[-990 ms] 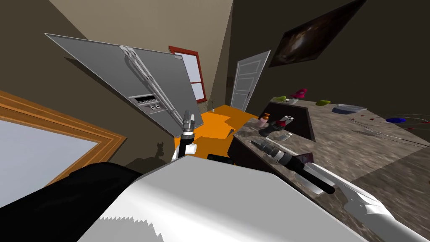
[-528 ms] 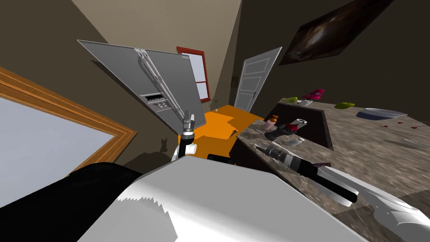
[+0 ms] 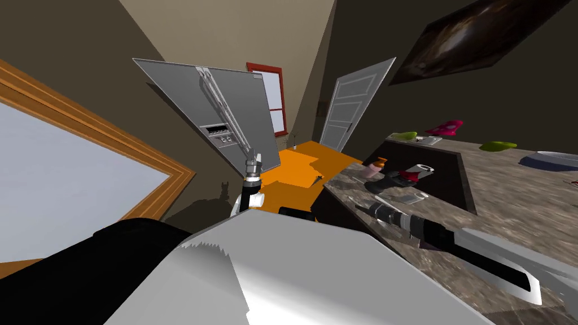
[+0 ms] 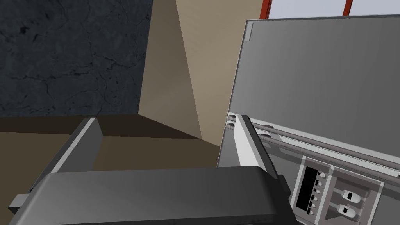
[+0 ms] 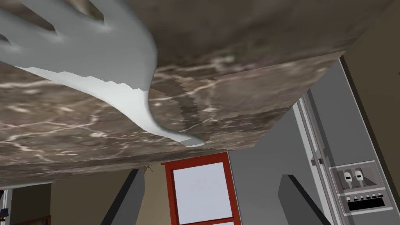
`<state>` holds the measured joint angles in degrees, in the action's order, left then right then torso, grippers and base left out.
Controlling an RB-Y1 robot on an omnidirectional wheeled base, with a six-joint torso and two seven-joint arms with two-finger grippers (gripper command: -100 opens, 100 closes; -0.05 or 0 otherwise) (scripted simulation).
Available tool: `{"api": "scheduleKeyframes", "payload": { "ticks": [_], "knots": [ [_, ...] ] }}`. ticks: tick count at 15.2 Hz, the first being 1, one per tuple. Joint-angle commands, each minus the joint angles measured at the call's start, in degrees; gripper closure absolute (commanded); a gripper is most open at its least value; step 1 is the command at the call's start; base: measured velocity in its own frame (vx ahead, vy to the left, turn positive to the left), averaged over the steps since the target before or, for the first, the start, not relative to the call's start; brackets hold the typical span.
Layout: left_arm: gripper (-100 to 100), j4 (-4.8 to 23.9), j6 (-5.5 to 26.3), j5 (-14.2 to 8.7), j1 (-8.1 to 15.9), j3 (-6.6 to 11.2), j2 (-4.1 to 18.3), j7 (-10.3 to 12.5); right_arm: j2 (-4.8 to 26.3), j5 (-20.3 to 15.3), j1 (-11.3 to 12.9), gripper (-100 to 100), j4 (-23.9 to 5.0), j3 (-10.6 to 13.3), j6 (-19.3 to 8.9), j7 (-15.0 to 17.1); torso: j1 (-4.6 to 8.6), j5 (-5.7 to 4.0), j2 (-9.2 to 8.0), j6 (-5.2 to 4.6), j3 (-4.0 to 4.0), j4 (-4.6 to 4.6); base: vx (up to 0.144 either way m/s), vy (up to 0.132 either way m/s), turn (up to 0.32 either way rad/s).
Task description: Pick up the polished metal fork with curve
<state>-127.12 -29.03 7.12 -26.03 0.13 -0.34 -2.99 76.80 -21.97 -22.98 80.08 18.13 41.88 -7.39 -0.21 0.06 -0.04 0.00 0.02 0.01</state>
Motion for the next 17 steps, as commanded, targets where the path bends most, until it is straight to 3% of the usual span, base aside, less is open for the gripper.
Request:
{"api": "scheduleKeyframes", "payload": {
  "ticks": [1,6,11,17],
  "knots": [
    [0,0.0,0.0,0.0,0.0,0.0,0.0,0.0,2.8,-1.5,0.5,-100,-2.9,1.8,0.9,0.2,0.0,0.0,0.0,0.0,0.0,0.0,-0.017,0.047,0.182],
    [0,0.0,0.0,0.0,0.0,0.0,0.0,0.0,6.6,-3.5,0.3,-100,-6.9,4.0,1.6,0.2,-0.1,0.03,-0.03,0.01,0.02,0.01,-0.016,0.056,0.138],
    [0,0.0,0.0,0.0,0.0,0.0,0.0,0.0,12.2,-6.8,-0.4,-100,-12.5,8.0,2.7,0.3,-0.2,0.05,-0.11,-0.01,0.07,0.03,-0.029,0.081,0.148],
    [0,0.0,0.0,0.0,0.0,0.0,0.0,0.0,15.2,-8.7,-0.9,-100,-15.6,10.5,3.4,0.4,-0.17,0.04,-0.1,-0.02,0.06,0.03,-0.02,0.07,0.093]
  ]
}}
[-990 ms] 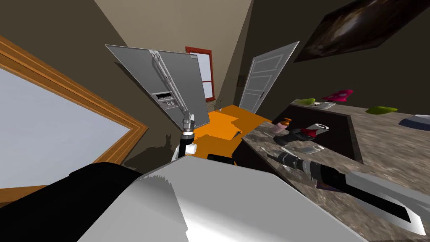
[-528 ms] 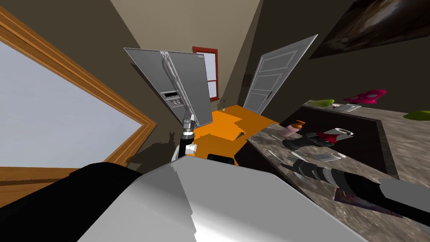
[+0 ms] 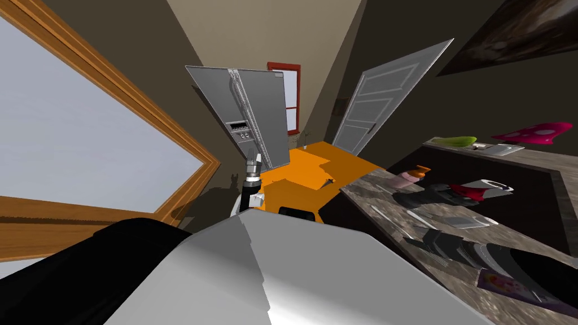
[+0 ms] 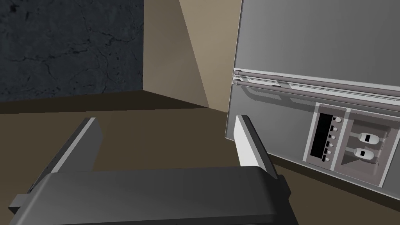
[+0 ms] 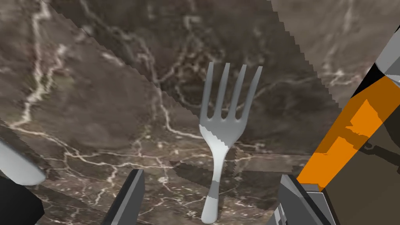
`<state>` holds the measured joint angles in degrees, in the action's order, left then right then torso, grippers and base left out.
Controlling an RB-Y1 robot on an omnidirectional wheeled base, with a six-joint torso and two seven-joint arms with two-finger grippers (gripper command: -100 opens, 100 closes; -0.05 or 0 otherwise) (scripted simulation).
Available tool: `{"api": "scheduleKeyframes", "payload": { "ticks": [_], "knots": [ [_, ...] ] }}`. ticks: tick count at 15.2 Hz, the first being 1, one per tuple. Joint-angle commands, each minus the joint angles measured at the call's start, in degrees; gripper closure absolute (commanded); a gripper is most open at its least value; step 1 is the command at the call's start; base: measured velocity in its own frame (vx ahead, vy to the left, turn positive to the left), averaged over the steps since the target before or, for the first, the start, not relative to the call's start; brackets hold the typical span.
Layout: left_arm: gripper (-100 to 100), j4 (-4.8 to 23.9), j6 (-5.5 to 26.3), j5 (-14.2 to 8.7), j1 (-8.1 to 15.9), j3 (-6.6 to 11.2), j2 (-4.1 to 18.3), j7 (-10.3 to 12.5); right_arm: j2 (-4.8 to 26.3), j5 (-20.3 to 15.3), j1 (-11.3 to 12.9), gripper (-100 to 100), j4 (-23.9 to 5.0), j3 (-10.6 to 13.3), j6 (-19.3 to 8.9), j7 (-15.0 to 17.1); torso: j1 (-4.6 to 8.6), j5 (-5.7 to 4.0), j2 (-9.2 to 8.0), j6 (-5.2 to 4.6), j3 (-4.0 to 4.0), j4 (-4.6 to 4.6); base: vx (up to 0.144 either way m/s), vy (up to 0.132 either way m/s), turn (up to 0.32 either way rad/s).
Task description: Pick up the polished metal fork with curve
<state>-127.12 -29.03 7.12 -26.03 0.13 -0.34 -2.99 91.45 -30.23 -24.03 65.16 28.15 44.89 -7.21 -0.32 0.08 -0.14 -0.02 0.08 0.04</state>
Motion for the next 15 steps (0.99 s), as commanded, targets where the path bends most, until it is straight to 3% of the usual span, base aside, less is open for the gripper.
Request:
{"api": "scheduleKeyframes", "payload": {
  "ticks": [1,5,6,7,11,14,15],
  "knots": [
    [0,0.0,0.0,0.0,0.0,0.0,0.0,0.0,0.0,0.0,0.0,-100,0.0,0.0,0.0,0.0,0.0,0.0,0.0,0.0,0.0,0.0,-0.011,0.029,0.02],
    [0,0.0,0.0,0.0,0.0,0.01,0.0,0.0,-3.6,-1.0,-0.1,-100,-1.4,0.9,-1.6,-0.9,0.31,-0.1,0.17,0.0,-0.09,-0.04,0.027,-0.01,0.077],
    [0,0.0,0.0,0.0,0.0,0.01,0.0,0.0,-2.8,-0.9,0.2,-100,-1.3,0.8,-1.0,-0.6,0.35,-0.11,0.19,0.0,-0.11,-0.04,0.021,-0.012,0.027],
    [0,0.0,0.0,0.0,0.0,0.01,0.0,0.0,-3.0,-1.0,0.3,100,-1.5,0.9,-1.0,-0.7,0.35,-0.1,0.18,0.0,-0.11,-0.04,0.007,-0.005,0.002],
    [0,0.0,0.0,0.0,0.0,0.01,0.0,0.0,-3.0,-1.0,0.3,100,-1.5,0.9,-1.0,-0.7,0.35,-0.11,0.11,-0.01,-0.07,-0.03,0.0,0.0,0.0],
    [0,0.0,0.0,0.0,0.0,0.01,0.0,0.0,0.1,-0.1,0.1,100,-0.2,0.1,0.1,0.1,0.3,-0.06,-0.01,-0.09,0.0,0.0,-0.027,0.012,-0.107],
    [0,0.0,0.0,0.0,0.0,0.01,0.0,0.0,-1.0,-0.5,0.3,100,-0.7,0.4,-0.2,-0.2,0.28,-0.05,-0.05,-0.08,0.03,0.01,-0.021,0.008,-0.032]
  ]
}}
